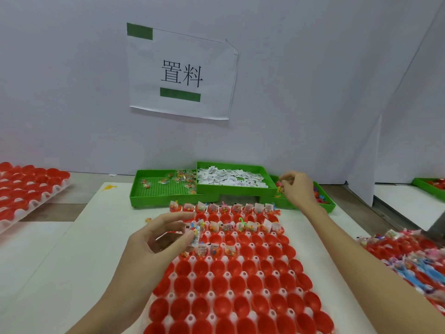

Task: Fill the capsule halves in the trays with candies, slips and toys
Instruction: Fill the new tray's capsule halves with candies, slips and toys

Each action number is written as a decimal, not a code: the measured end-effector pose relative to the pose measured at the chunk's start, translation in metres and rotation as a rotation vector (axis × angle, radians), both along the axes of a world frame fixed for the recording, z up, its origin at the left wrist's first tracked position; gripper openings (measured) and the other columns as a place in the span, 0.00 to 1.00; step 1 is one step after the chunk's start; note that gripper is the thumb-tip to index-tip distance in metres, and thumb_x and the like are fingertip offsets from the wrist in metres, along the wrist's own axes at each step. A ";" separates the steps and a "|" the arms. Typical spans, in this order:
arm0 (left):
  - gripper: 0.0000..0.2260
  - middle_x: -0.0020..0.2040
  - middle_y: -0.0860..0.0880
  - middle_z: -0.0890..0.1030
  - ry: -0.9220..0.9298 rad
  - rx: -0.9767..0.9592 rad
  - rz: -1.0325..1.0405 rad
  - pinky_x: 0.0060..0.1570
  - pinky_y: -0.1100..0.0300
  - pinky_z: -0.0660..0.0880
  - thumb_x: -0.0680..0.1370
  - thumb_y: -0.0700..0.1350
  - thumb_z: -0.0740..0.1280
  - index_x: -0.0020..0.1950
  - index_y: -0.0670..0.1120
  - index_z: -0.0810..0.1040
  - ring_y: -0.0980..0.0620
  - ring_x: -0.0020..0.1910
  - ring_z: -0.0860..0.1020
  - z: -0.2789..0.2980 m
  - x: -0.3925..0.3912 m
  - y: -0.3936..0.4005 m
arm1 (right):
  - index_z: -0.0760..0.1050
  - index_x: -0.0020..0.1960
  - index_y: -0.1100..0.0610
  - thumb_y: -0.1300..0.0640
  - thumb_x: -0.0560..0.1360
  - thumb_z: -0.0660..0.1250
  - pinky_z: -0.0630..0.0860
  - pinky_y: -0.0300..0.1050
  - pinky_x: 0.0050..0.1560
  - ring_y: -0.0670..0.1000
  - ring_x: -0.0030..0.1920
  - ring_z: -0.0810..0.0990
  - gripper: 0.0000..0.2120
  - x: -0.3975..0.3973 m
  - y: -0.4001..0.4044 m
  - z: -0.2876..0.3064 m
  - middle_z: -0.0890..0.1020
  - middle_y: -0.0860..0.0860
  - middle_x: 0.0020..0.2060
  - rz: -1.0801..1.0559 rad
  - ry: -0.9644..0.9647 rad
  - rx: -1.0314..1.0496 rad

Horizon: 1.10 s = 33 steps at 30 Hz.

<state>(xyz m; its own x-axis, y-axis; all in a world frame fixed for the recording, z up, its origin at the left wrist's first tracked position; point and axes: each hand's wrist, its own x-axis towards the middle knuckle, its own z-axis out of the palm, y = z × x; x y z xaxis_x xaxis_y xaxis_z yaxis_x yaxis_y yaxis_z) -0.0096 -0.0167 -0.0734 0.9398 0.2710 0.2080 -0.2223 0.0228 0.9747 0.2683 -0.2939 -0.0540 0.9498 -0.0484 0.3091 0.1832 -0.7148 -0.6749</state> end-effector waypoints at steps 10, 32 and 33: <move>0.09 0.46 0.50 0.86 0.030 0.009 -0.027 0.45 0.71 0.77 0.73 0.46 0.76 0.53 0.52 0.87 0.53 0.45 0.85 -0.002 0.001 0.000 | 0.84 0.59 0.60 0.67 0.77 0.72 0.78 0.43 0.53 0.52 0.49 0.81 0.11 0.047 -0.009 -0.005 0.86 0.56 0.54 0.205 0.249 -0.596; 0.13 0.46 0.45 0.86 0.042 0.034 -0.049 0.50 0.65 0.80 0.68 0.50 0.77 0.52 0.51 0.87 0.49 0.46 0.84 -0.003 0.001 -0.001 | 0.82 0.45 0.58 0.64 0.77 0.70 0.74 0.43 0.43 0.53 0.45 0.79 0.04 0.046 -0.007 0.013 0.81 0.51 0.40 0.175 0.342 -0.759; 0.13 0.46 0.46 0.86 0.042 0.041 -0.049 0.50 0.65 0.79 0.68 0.51 0.77 0.52 0.51 0.87 0.50 0.45 0.84 -0.003 0.001 -0.001 | 0.79 0.41 0.57 0.65 0.76 0.69 0.73 0.43 0.39 0.53 0.43 0.79 0.07 0.046 -0.004 0.014 0.81 0.52 0.38 0.166 0.349 -0.777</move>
<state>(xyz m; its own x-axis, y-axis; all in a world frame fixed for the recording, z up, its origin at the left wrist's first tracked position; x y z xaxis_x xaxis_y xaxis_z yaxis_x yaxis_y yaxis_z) -0.0085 -0.0176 -0.0766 0.9599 0.2169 0.1777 -0.1804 -0.0075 0.9836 0.3142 -0.2983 -0.0403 0.9726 0.2029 -0.1136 0.1991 -0.9790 -0.0437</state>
